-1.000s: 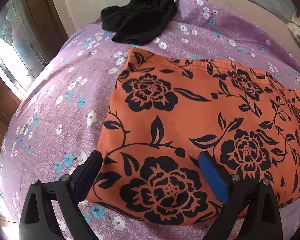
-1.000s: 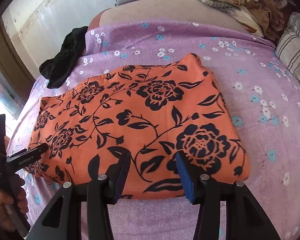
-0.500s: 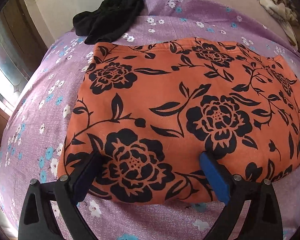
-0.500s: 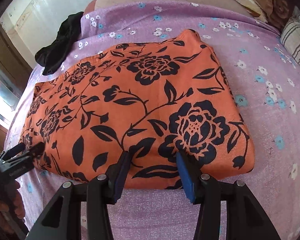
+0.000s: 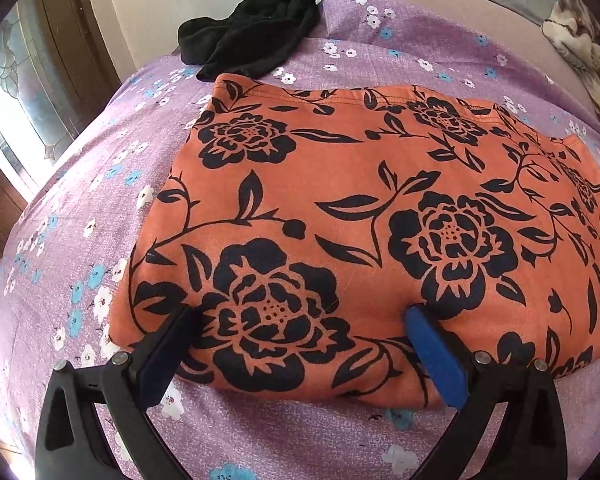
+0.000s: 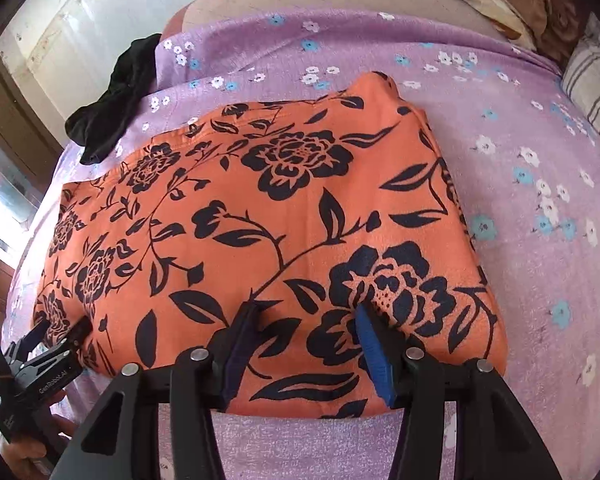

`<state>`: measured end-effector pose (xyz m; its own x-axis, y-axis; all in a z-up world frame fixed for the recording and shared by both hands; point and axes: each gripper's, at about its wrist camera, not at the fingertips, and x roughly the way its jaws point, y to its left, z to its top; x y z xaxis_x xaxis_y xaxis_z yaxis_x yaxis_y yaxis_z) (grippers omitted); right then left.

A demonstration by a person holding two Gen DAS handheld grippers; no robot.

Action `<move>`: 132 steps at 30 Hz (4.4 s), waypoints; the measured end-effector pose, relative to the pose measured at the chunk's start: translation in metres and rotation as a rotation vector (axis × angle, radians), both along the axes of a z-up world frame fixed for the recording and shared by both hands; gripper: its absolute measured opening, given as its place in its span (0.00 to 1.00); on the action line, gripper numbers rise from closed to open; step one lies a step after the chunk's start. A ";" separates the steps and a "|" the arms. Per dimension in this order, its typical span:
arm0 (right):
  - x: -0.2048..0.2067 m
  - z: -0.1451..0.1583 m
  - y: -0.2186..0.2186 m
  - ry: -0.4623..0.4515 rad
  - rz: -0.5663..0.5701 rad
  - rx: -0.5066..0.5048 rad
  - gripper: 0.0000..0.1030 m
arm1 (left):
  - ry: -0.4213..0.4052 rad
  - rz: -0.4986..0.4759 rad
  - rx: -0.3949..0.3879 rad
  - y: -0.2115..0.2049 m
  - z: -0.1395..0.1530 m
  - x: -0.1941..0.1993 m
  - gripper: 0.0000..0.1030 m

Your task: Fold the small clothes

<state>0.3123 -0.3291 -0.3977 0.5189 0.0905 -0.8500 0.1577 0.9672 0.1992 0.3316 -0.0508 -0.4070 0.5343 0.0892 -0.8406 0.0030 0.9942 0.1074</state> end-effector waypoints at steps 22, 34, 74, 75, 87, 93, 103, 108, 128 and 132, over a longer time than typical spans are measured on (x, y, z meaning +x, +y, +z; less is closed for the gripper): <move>-0.005 0.026 0.021 -0.174 -0.030 -0.034 0.60 | -0.179 -0.113 0.023 -0.003 0.070 -0.017 1.00; 0.007 0.003 0.019 -0.053 -0.039 -0.037 0.60 | -0.234 -0.109 -0.011 0.013 0.103 -0.036 1.00; -0.005 0.017 -0.011 -0.114 -0.103 -0.017 0.60 | -0.094 -0.027 -0.072 -0.008 0.055 0.024 1.00; -0.004 0.014 -0.011 -0.103 -0.103 -0.022 0.60 | -0.075 -0.023 -0.071 -0.007 0.049 0.026 1.00; -0.003 0.014 -0.013 -0.101 -0.103 -0.007 0.60 | -0.013 -0.035 -0.034 -0.002 0.012 0.037 1.00; -0.007 0.023 -0.012 -0.145 -0.104 -0.004 0.60 | -0.010 -0.034 -0.035 -0.001 0.013 0.038 1.00; -0.001 0.010 -0.015 -0.076 -0.119 -0.015 0.58 | -0.026 -0.040 -0.024 -0.003 0.009 0.036 1.00; -0.001 0.010 -0.015 -0.072 -0.114 -0.021 0.58 | -0.027 -0.039 -0.031 -0.001 0.009 0.037 1.00; -0.026 0.030 -0.041 -0.132 -0.126 -0.036 0.58 | -0.021 -0.030 -0.032 -0.002 0.009 0.038 1.00; -0.034 0.037 -0.048 -0.162 -0.127 -0.036 0.59 | -0.016 -0.024 -0.026 -0.003 0.010 0.038 1.00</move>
<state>0.2785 -0.3773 -0.3609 0.6546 -0.0133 -0.7558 0.2475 0.9485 0.1977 0.3692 -0.0539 -0.3971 0.5492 0.0538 -0.8340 0.0258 0.9964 0.0813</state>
